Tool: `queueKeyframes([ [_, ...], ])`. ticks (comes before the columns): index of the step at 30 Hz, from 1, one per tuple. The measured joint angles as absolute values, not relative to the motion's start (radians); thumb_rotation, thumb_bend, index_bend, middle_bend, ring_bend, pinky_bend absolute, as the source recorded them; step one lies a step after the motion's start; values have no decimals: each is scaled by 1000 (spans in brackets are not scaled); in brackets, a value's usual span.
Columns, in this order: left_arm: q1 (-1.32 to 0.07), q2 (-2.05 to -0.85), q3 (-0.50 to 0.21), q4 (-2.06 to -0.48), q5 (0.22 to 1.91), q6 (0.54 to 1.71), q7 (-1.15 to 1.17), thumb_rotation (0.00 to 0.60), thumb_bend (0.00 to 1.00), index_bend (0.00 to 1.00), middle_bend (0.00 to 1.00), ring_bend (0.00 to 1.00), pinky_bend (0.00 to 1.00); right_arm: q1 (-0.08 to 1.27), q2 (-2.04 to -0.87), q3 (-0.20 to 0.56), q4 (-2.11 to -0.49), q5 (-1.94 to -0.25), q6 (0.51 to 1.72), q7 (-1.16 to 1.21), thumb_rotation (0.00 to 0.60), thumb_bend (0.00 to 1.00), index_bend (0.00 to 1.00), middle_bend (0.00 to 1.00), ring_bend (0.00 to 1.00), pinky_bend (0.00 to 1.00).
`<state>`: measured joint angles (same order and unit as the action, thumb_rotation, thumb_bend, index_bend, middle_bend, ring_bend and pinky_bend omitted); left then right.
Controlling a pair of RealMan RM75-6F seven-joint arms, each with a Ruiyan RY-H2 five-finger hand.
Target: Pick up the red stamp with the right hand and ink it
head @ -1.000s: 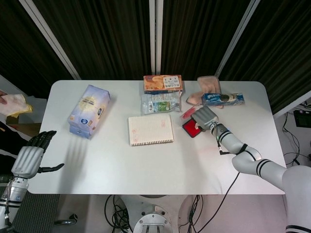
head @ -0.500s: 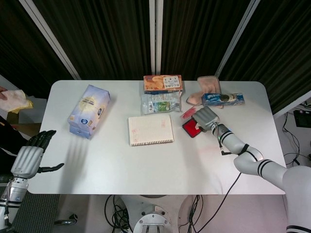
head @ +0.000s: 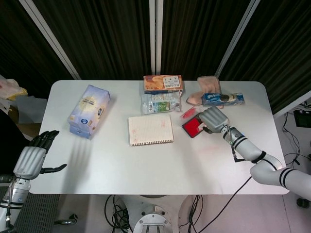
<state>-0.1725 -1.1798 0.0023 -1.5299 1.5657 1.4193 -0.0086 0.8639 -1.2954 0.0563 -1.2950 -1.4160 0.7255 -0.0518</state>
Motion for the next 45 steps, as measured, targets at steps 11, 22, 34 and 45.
queueKeyframes([
  [11, -177, -1179, 2, -1531, 1572, 1419, -10, 399, 19, 16, 91, 77, 174, 748, -1327, -41, -1240, -1497, 840, -36, 600, 276, 627, 555, 545, 750],
  [22, -174, -1179, 5, -1528, 1578, 1426, -16, 401, 20, 16, 91, 77, 174, 731, -1379, -59, -1172, -1519, 824, 23, 600, 275, 611, 539, 545, 750],
  [34, -170, -1183, 7, -1510, 1576, 1429, -38, 401, 20, 16, 91, 77, 174, 733, -1385, -55, -1171, -1522, 807, 0, 600, 268, 568, 503, 540, 750],
  [45, -165, -1185, 8, -1494, 1576, 1435, -54, 402, 20, 16, 91, 77, 174, 739, -1376, -50, -1194, -1512, 778, -26, 600, 251, 519, 441, 511, 750],
])
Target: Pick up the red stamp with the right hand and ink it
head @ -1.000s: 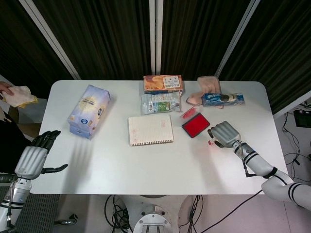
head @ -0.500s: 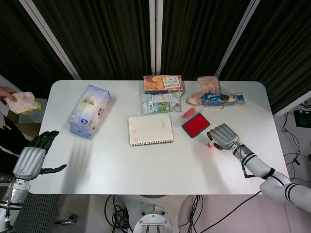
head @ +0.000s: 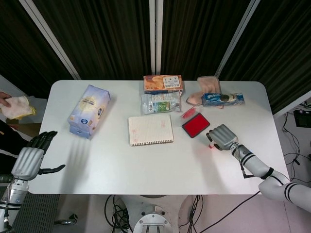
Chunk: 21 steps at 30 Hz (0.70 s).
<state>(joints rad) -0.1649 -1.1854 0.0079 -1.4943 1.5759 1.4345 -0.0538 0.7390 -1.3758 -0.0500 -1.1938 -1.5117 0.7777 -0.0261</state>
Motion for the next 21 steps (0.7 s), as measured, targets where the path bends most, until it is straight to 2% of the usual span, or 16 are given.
queueKeyframes([
  [6, -165, -1186, 8, -1492, 1577, 1435, -56, 400, 20, 16, 91, 78, 174, 739, -1370, -49, -1201, -1510, 775, -33, 600, 246, 498, 428, 506, 750],
  [12, -164, -1184, 7, -1493, 1578, 1438, -55, 398, 20, 16, 91, 77, 174, 740, -1357, -49, -1214, -1505, 761, -34, 600, 226, 419, 406, 481, 748],
  [18, -163, -1181, 6, -1496, 1580, 1443, -53, 400, 20, 15, 91, 77, 174, 739, -1343, -51, -1234, -1504, 758, -39, 600, 213, 378, 348, 463, 737],
  [21, -162, -1180, 7, -1498, 1581, 1444, -52, 401, 20, 16, 91, 77, 174, 737, -1334, -52, -1247, -1506, 760, -41, 600, 200, 327, 297, 452, 729],
])
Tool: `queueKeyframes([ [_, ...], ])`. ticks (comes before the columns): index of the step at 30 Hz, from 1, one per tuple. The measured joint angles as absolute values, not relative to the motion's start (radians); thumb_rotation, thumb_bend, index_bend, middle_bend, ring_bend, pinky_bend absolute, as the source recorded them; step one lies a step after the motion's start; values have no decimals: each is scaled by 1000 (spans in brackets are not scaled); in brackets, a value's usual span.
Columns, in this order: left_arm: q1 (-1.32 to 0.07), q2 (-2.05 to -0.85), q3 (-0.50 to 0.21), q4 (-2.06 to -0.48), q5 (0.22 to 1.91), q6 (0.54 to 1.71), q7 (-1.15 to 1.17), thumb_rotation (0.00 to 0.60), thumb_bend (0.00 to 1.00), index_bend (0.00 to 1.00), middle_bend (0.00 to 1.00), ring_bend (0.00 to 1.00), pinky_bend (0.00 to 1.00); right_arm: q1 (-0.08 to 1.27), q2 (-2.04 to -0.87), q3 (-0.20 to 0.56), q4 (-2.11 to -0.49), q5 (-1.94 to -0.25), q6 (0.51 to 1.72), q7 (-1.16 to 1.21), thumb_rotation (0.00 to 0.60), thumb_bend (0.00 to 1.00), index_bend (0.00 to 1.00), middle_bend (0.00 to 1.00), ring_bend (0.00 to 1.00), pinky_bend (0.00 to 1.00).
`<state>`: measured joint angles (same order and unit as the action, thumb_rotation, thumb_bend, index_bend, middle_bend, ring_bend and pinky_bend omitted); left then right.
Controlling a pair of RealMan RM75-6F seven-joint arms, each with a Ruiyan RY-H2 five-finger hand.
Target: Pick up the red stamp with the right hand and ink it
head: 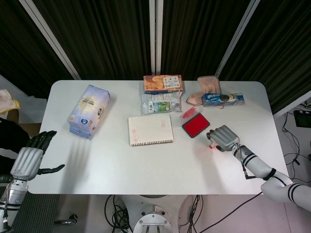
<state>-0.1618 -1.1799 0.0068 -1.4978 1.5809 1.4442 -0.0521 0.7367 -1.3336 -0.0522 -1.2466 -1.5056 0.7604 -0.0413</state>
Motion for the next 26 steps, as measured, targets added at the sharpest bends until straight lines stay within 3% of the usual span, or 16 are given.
queueKeyframes([
  [9, -158, -1173, 7, -1501, 1579, 1449, -53, 400, 20, 16, 91, 77, 174, 703, -1253, -52, -1341, -1516, 846, -94, 600, 141, 39, 146, 376, 635],
  [11, -156, -1171, 5, -1502, 1578, 1453, -53, 401, 20, 16, 91, 77, 174, 675, -1215, -48, -1387, -1517, 911, -112, 600, 112, 1, 71, 249, 466],
  [13, -154, -1169, 3, -1505, 1577, 1459, -52, 399, 20, 16, 91, 77, 174, 642, -1176, -44, -1439, -1513, 978, -123, 600, 85, 0, 12, 78, 188],
  [15, -152, -1167, 3, -1510, 1577, 1461, -49, 398, 20, 16, 91, 77, 174, 593, -1139, -40, -1494, -1509, 1067, -128, 600, 68, 0, 0, 0, 11],
  [23, -149, -1150, -5, -1523, 1578, 1476, -17, 395, 20, 16, 81, 77, 173, 320, -1150, -18, -1529, -1448, 1461, -134, 600, 13, 0, 0, 0, 0],
  [26, -147, -1152, -12, -1518, 1579, 1492, 4, 386, 22, 16, 69, 77, 173, 236, -1182, -12, -1514, -1417, 1516, -126, 600, 14, 0, 0, 0, 0],
])
